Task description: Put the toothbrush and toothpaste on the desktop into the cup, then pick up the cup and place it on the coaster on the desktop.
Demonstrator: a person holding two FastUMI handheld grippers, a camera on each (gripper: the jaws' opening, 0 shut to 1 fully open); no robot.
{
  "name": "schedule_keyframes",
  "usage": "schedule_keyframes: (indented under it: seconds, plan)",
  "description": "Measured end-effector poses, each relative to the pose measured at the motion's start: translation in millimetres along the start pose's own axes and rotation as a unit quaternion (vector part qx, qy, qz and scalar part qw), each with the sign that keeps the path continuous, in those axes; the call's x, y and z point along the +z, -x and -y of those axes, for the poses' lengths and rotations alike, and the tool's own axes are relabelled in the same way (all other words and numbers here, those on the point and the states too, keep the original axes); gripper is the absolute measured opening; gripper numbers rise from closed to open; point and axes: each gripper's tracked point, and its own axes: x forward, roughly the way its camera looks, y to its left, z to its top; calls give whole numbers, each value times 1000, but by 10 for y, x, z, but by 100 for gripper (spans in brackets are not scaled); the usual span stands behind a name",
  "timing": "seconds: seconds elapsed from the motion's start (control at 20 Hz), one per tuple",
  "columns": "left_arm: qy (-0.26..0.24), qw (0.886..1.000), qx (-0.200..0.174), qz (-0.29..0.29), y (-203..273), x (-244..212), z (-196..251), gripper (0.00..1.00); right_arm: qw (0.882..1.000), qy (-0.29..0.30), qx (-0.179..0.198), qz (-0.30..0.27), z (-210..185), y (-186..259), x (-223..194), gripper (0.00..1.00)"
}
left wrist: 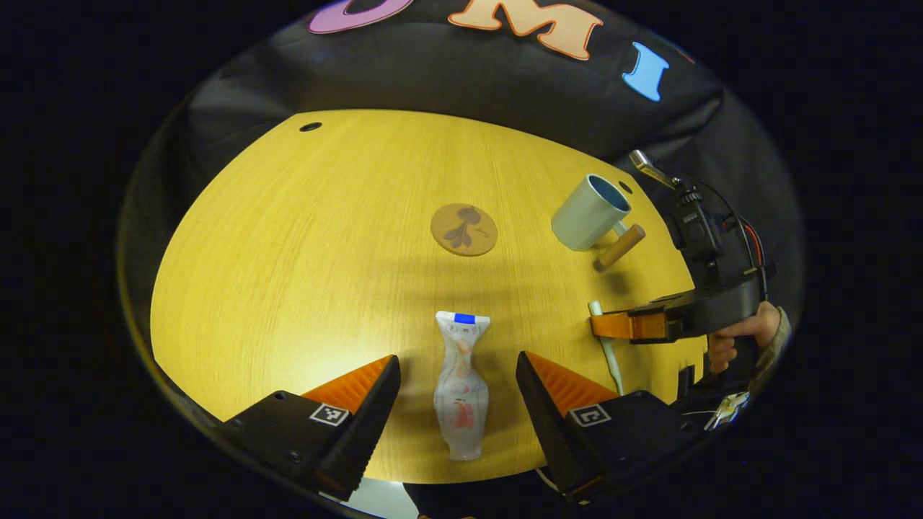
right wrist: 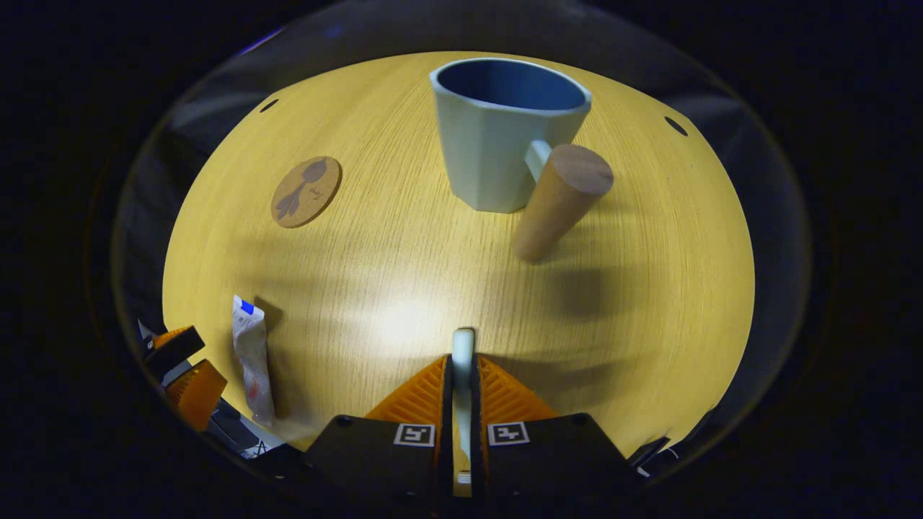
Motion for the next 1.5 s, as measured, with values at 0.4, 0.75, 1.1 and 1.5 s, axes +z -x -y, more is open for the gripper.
schedule_keyframes:
  seconds: [0.4, 0.75, 1.1, 1.5]
  plan:
    - [2, 997, 9, -71, -372, -62, 33, 66, 1000, 3, 7, 11, -3, 1, 7, 13]
    - [7, 994, 35, -108, -470, -164, -49, 51, 1000, 5, 18, 13, -2, -1, 11, 12]
    - [-35, 986, 69, -151, -495, -207, -79, 20, 1000, 6, 24, 15, -7, -4, 8, 13]
    - [-59, 990, 35, -126, -485, -184, -22, 5, 997, -14, 74, 26, -29, -9, 9, 8]
